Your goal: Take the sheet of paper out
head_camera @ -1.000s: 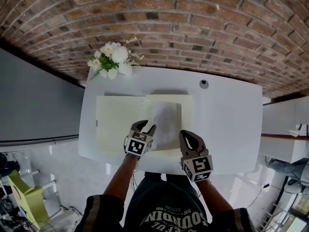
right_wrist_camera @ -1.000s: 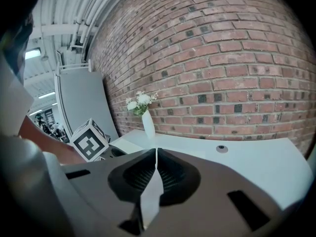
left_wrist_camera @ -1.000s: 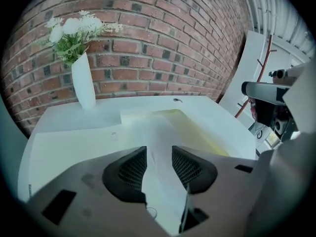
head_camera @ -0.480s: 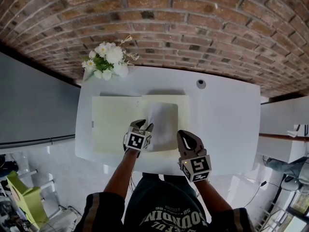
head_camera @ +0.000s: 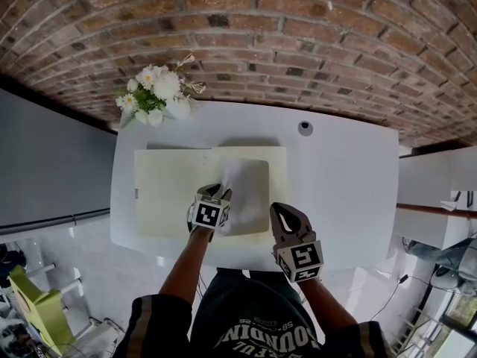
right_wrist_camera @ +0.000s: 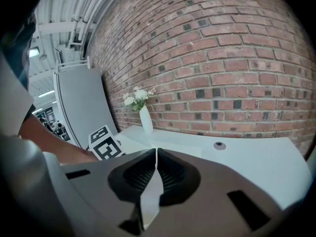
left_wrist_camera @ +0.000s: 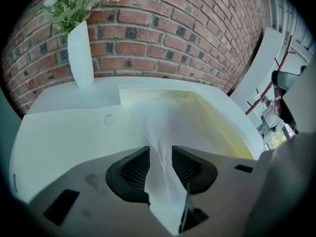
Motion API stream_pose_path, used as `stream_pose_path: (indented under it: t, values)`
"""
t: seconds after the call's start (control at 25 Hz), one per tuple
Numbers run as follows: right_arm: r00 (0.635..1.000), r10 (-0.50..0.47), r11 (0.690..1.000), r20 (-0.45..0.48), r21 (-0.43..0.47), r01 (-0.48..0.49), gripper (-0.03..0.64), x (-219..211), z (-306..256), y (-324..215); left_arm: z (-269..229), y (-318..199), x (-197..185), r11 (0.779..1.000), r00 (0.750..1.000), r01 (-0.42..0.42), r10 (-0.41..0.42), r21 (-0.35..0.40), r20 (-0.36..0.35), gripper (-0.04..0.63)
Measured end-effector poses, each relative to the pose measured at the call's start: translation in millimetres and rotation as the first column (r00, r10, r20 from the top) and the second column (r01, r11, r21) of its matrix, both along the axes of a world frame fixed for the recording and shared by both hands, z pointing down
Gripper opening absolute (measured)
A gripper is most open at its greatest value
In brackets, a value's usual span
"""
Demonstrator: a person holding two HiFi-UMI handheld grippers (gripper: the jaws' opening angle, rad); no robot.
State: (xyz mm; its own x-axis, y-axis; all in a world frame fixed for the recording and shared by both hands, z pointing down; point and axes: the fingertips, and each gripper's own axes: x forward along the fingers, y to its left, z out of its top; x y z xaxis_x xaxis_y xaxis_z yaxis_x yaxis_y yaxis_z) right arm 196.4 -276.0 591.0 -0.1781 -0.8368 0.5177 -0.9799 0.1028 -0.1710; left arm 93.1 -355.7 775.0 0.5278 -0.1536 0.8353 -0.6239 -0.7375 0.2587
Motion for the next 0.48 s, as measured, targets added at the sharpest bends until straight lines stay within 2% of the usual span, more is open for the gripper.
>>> stream_pose_path:
  t: [0.36, 0.48]
  values:
    - [1.0, -0.007, 1.0, -0.005, -0.013, 0.007, 0.071, 1.5, 3.0, 2.1, 12.4, 4.0, -1.2, 1.0, 0.999, 0.001, 0.0, -0.022, 0.04, 0.137]
    - [1.0, -0.007, 1.0, -0.011, -0.015, 0.007, 0.071, 2.9, 3.7, 2.1, 12.7, 1.5, -4.0, 1.0, 0.999, 0.012, -0.012, -0.006, 0.045, 0.105]
